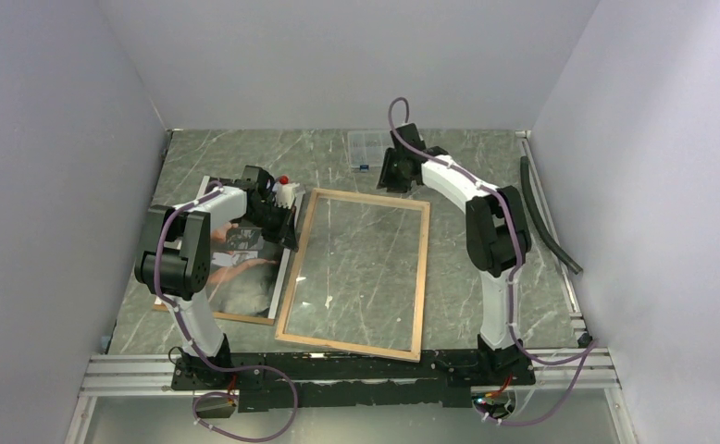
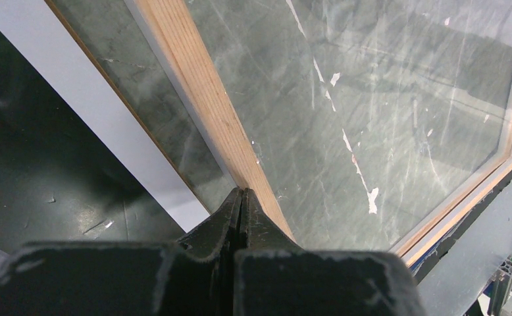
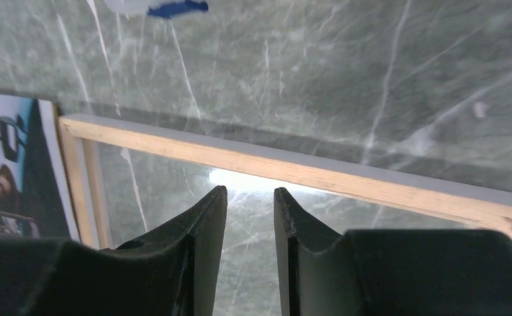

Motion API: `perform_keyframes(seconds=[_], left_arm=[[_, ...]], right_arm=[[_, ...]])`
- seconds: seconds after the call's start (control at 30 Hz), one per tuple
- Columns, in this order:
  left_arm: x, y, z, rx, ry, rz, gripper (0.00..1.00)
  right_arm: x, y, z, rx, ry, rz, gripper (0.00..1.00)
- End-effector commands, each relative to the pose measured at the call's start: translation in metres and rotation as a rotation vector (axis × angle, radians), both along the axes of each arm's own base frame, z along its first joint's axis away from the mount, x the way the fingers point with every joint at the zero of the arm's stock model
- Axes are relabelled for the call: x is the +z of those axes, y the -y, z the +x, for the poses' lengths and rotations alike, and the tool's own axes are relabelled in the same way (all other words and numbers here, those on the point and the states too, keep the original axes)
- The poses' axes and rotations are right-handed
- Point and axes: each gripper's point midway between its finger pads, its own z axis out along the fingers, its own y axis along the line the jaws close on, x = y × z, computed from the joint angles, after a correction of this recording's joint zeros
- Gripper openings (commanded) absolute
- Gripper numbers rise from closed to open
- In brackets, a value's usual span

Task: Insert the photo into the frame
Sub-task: Place the photo frame item in the photo frame.

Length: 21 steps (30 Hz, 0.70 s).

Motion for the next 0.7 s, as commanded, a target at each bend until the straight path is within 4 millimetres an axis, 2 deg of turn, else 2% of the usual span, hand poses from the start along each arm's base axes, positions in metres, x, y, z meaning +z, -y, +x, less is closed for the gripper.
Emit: perform_keyframes(seconds=[0.0,0.17,0.27,0.37,0.53,0.67], left_arm=[[-0.009,-0.002,-0.021,-0.018,-0.068,0.023,0.03],[-0.008,-0.002,-0.021,-0.019,-0.065,0.02,0.03],[-0.007,-0.002,-0.021,-0.019,-0.063,0.019,0.03],[-0.007,-0.002,-0.021,-0.019,-0.062,0.018,0.03],[-0.007,-0.002,-0.02,-0.018,-0.06,0.019,0.03],[-0.007,-0.002,-0.021,-0.017,-0.063,0.02,0.03]], right_arm=[[-0.033,-0.007,-0.014,0.01,-0.076,-0.021,0.35],[-0.061,0.0,-0.028,0.001,-0.138,-0.052,0.34],[-0.068,0.003,-0.036,-0.002,-0.155,-0.056,0.34],[-0.054,-0.001,-0.034,0.006,-0.132,-0.033,0.34],[0.0,-0.027,-0.016,0.05,-0.037,0.033,0.36],[0.025,-0.044,-0.02,0.08,-0.013,0.058,0.37]])
